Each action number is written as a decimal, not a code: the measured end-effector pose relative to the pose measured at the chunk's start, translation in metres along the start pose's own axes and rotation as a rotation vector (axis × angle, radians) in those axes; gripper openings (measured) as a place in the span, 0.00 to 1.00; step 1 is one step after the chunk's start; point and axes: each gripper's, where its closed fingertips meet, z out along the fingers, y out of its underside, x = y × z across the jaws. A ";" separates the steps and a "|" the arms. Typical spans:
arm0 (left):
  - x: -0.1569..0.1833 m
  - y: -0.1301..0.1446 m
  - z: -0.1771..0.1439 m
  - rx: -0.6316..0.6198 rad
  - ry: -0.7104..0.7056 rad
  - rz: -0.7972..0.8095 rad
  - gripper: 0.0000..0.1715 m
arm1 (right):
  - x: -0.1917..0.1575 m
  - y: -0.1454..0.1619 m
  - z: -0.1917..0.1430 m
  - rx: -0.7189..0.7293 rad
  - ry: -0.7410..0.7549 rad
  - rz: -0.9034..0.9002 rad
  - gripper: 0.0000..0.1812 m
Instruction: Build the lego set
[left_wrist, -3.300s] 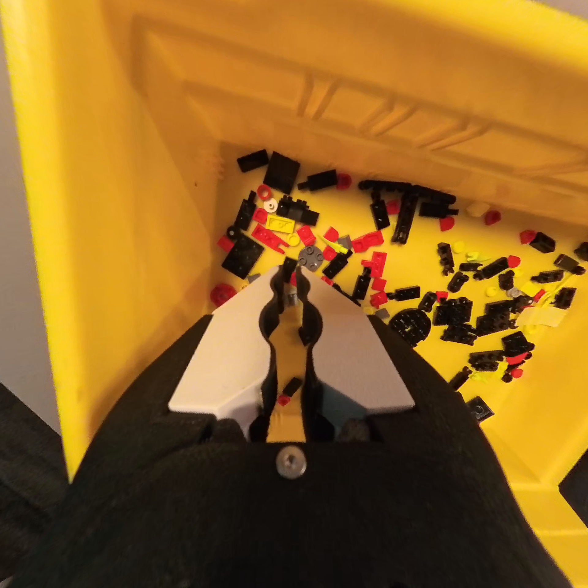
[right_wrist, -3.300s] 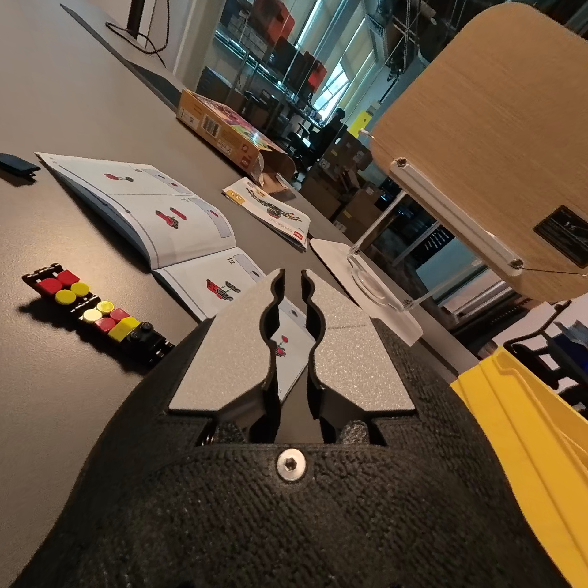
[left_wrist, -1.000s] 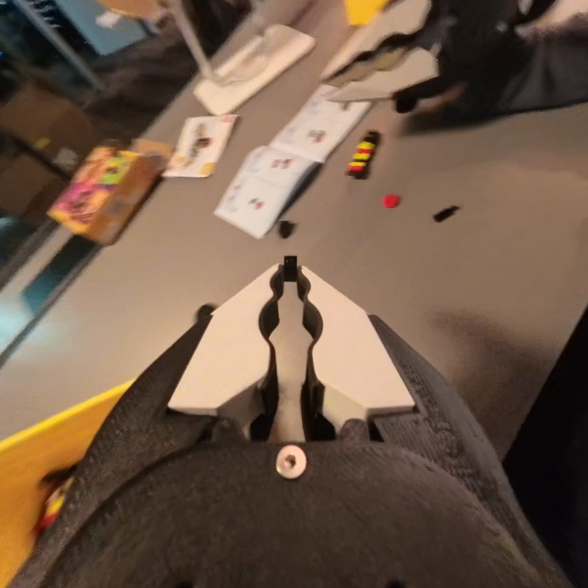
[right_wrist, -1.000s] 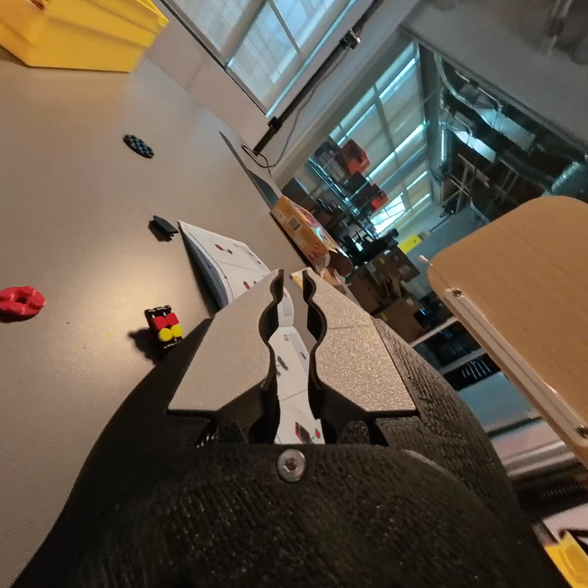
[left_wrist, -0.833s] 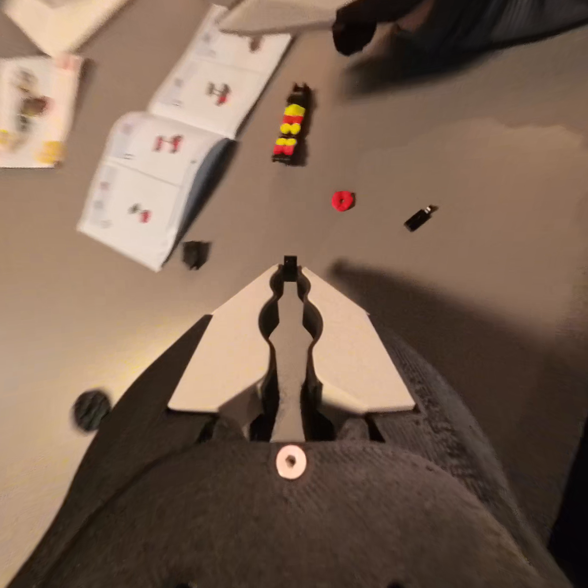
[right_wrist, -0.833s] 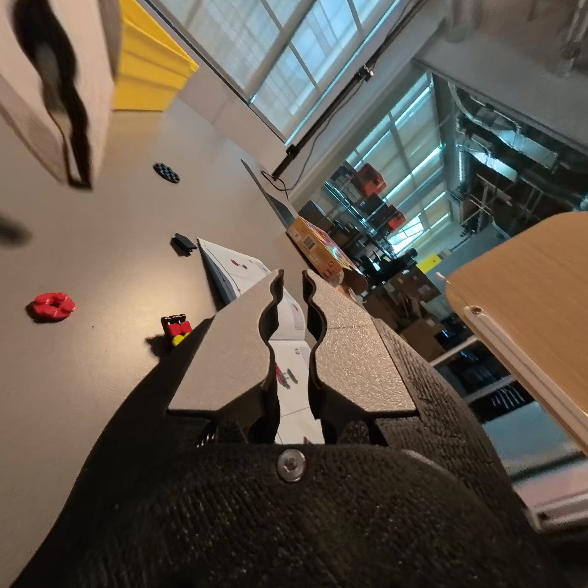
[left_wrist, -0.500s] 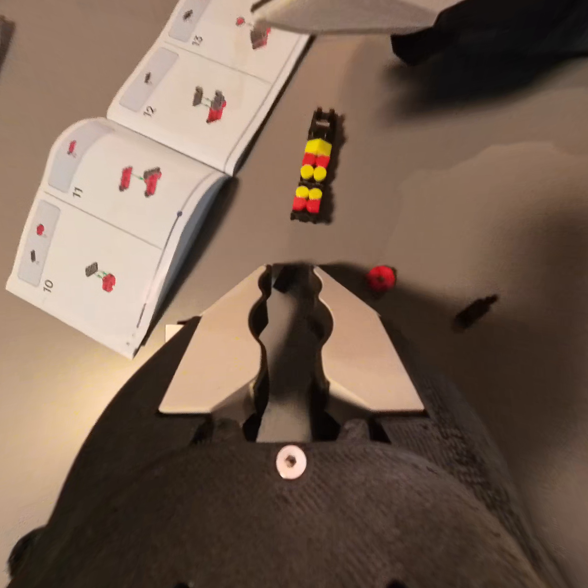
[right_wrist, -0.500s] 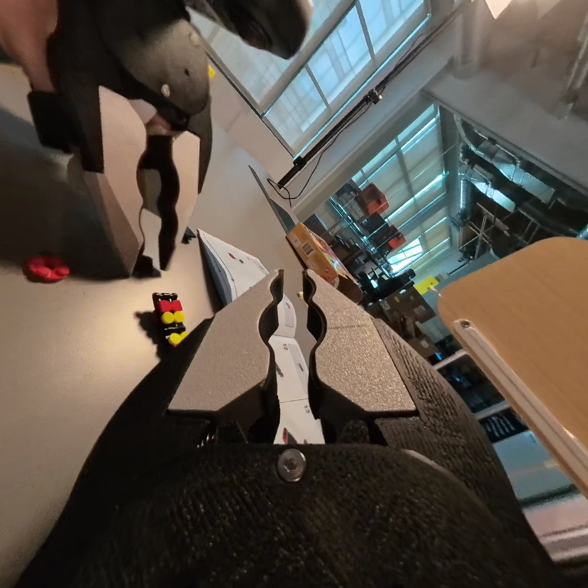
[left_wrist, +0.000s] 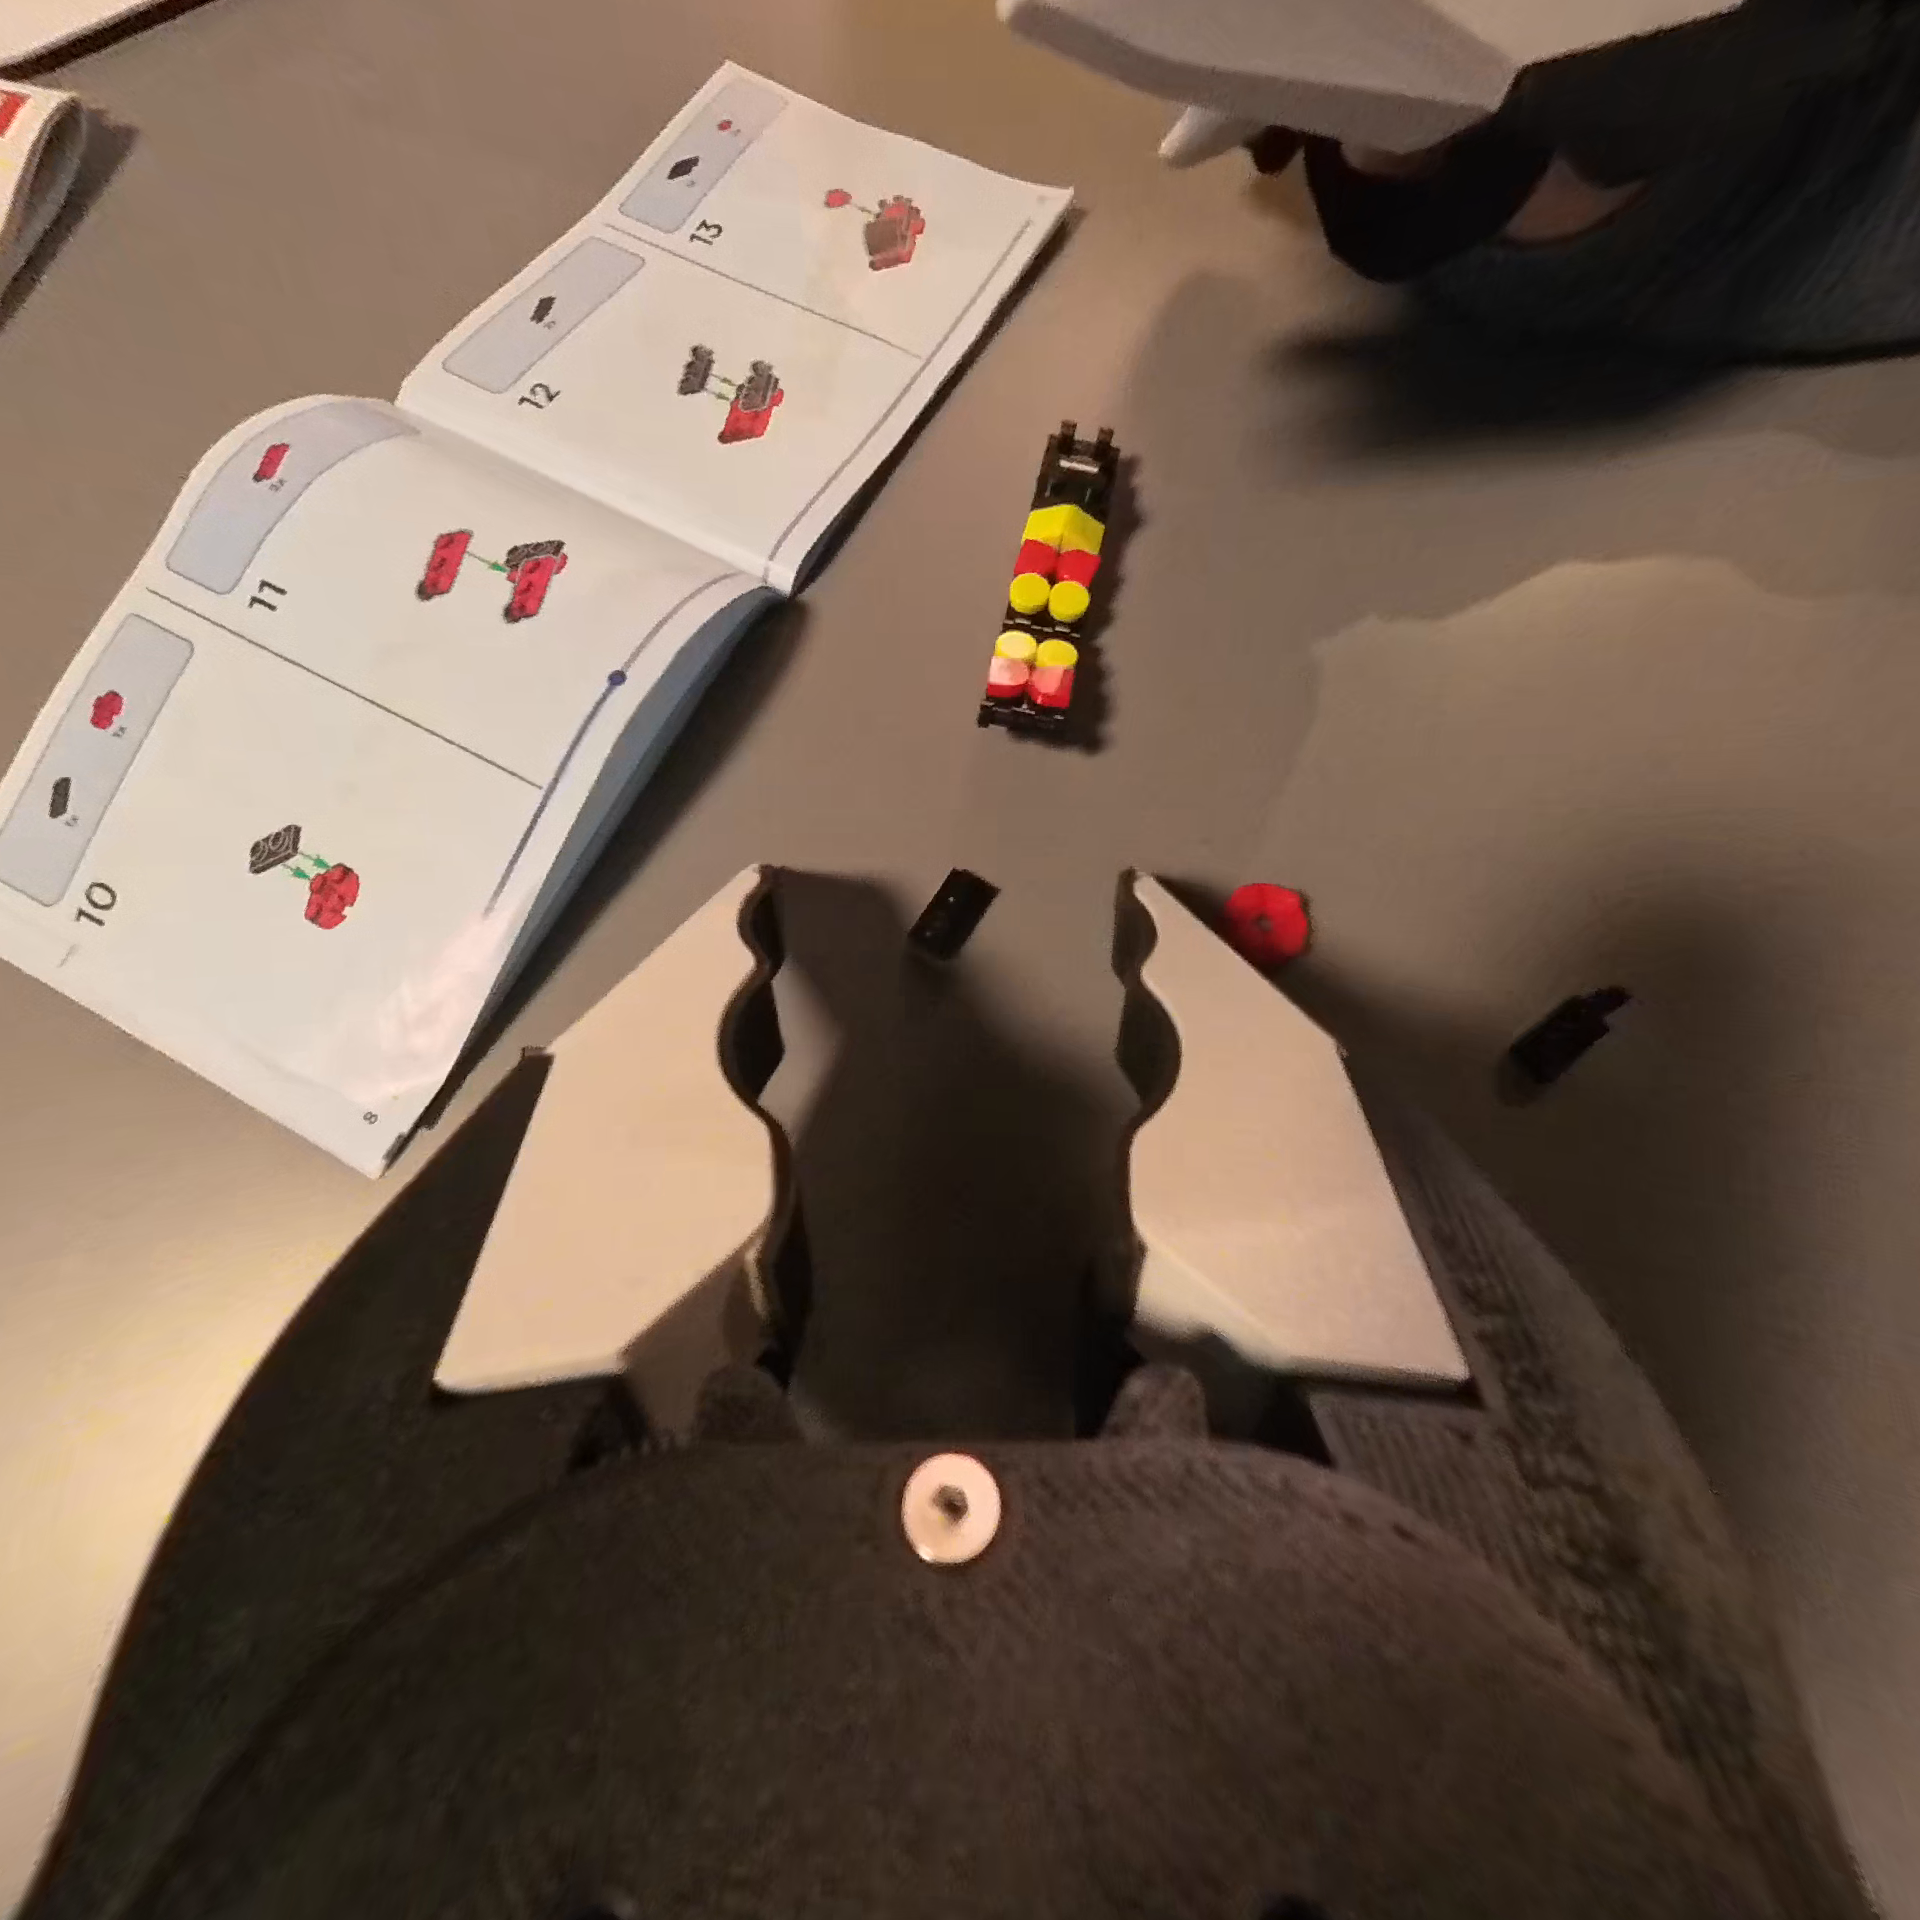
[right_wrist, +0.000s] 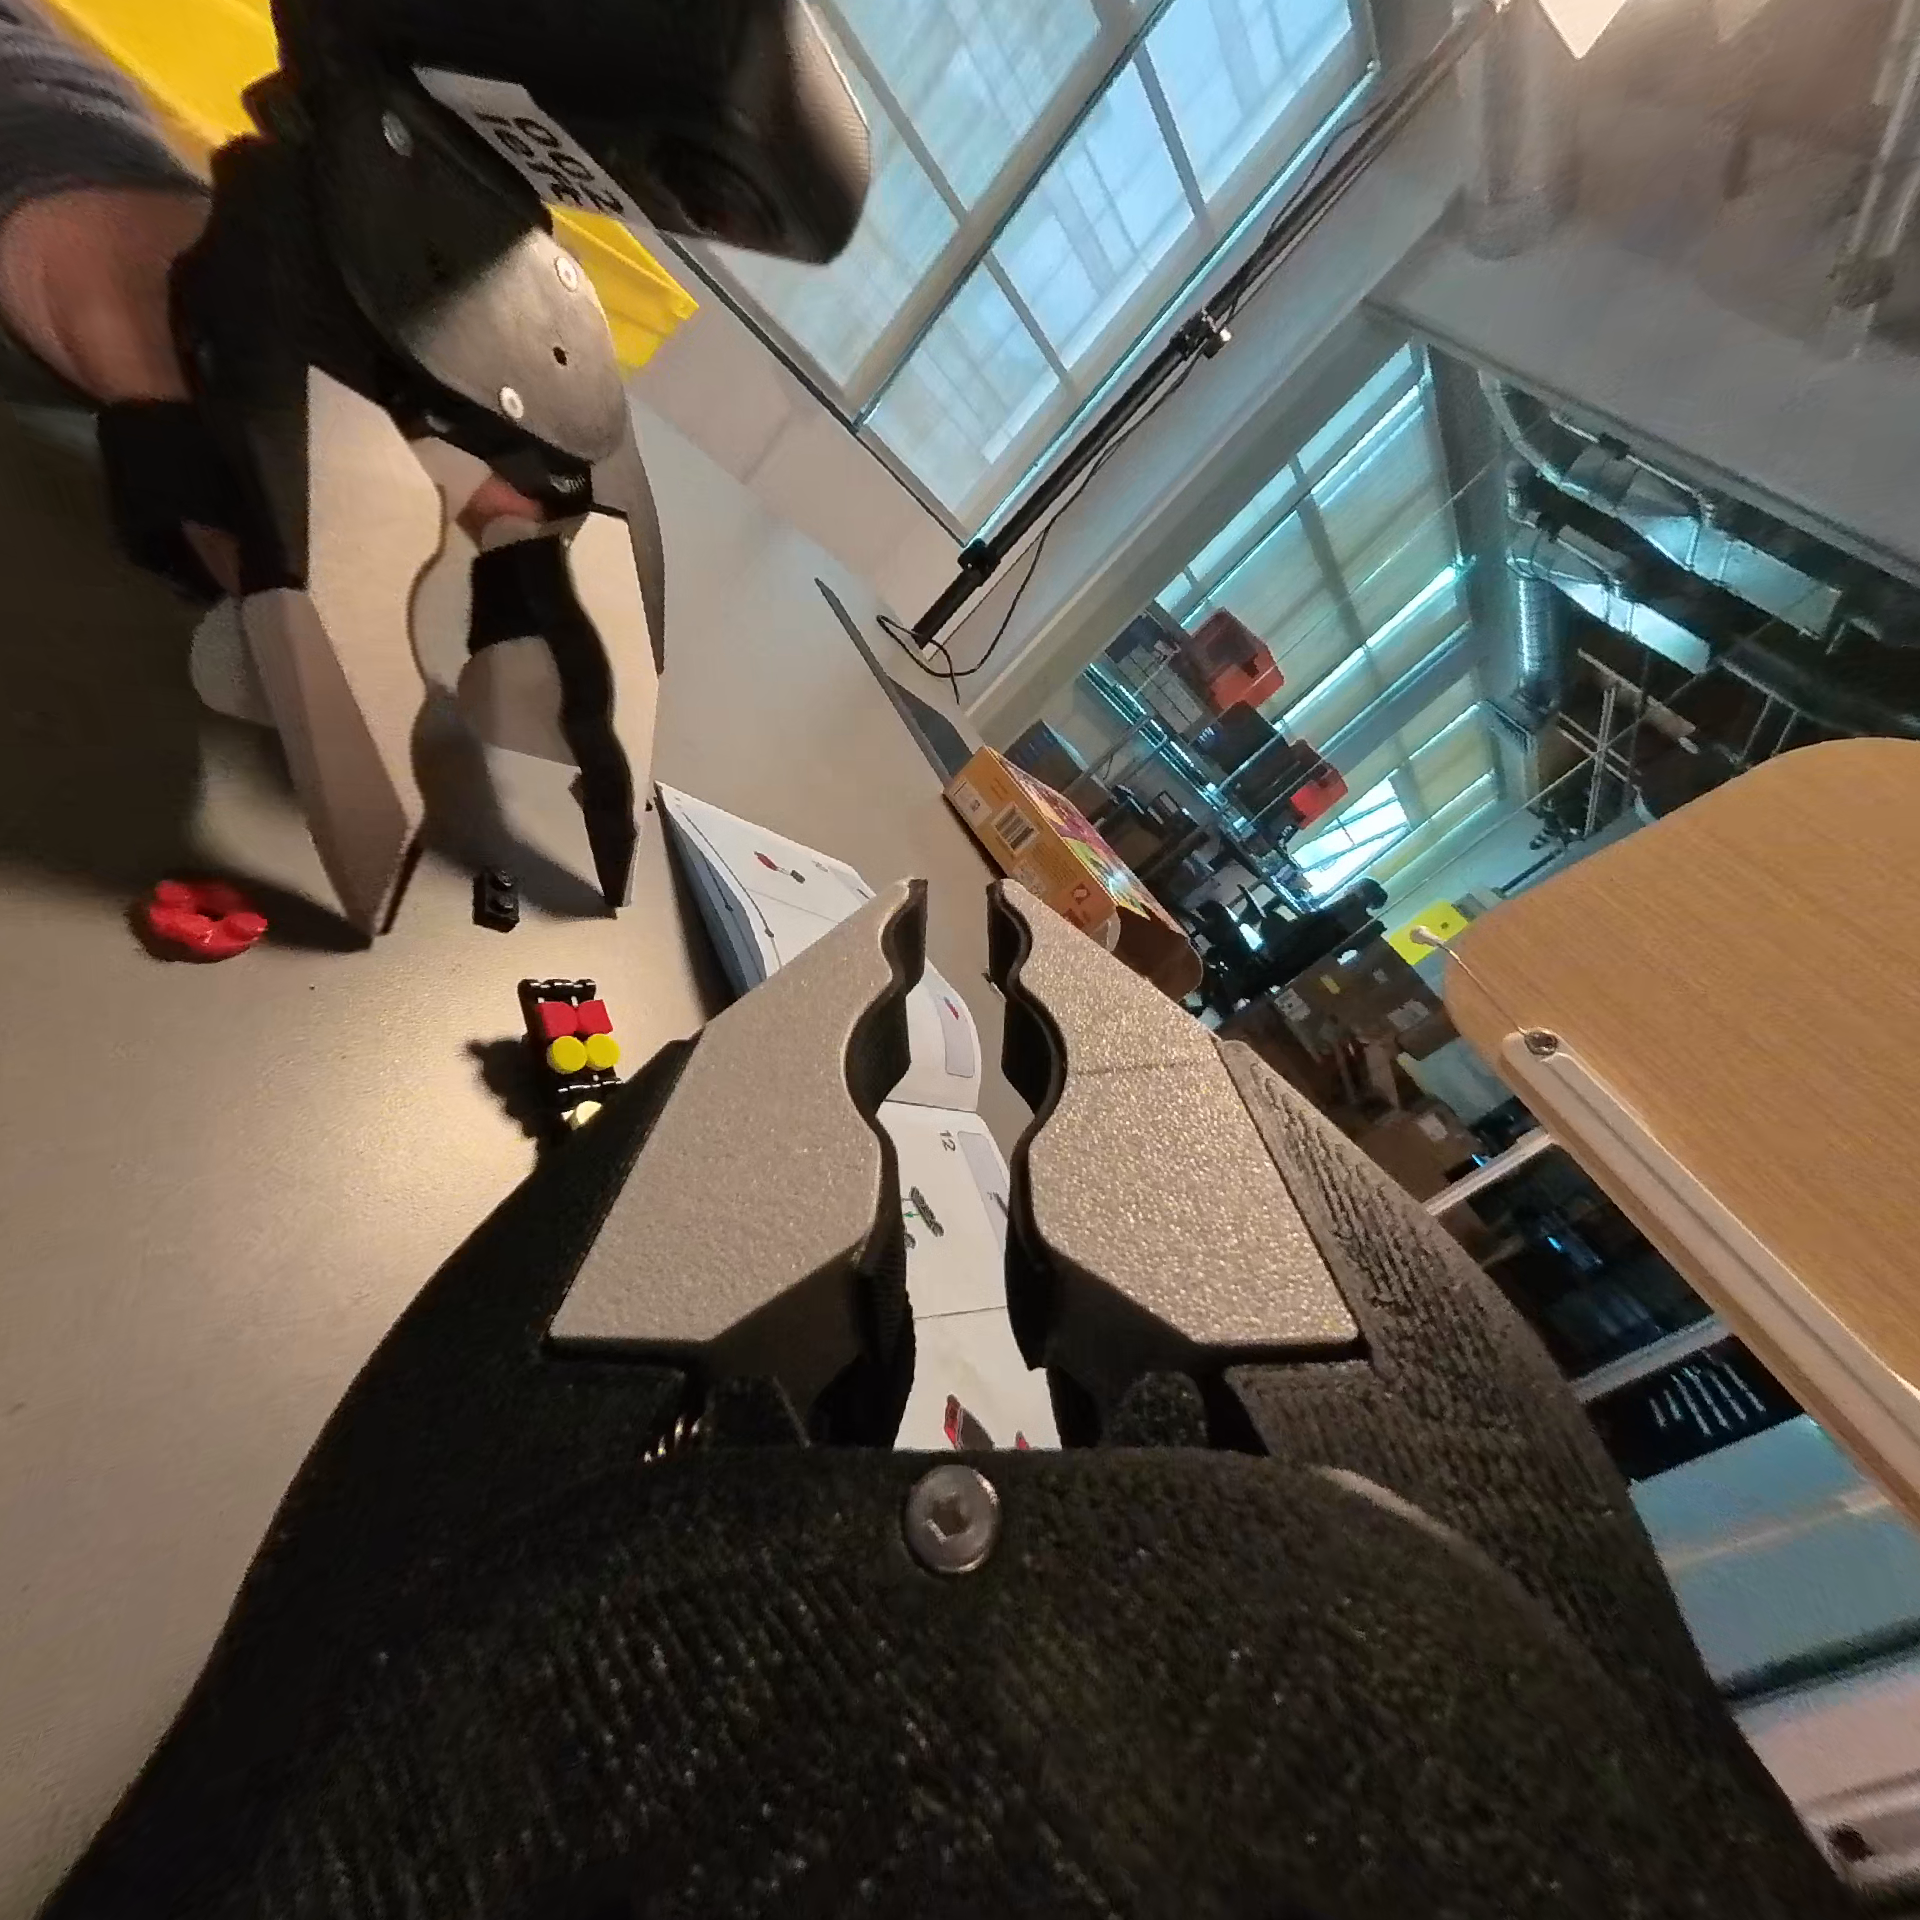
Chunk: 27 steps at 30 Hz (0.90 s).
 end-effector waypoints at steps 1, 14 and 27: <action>0.001 0.000 0.000 0.001 -0.003 0.016 0.37 | 0.000 0.000 0.000 0.000 -0.001 -0.001 0.05; 0.005 0.000 -0.001 -0.001 0.028 0.034 0.39 | -0.004 0.002 0.002 -0.010 -0.021 -0.002 0.05; -0.022 -0.054 -0.062 0.543 -0.136 0.114 0.12 | -0.004 0.002 0.002 -0.009 -0.023 -0.002 0.05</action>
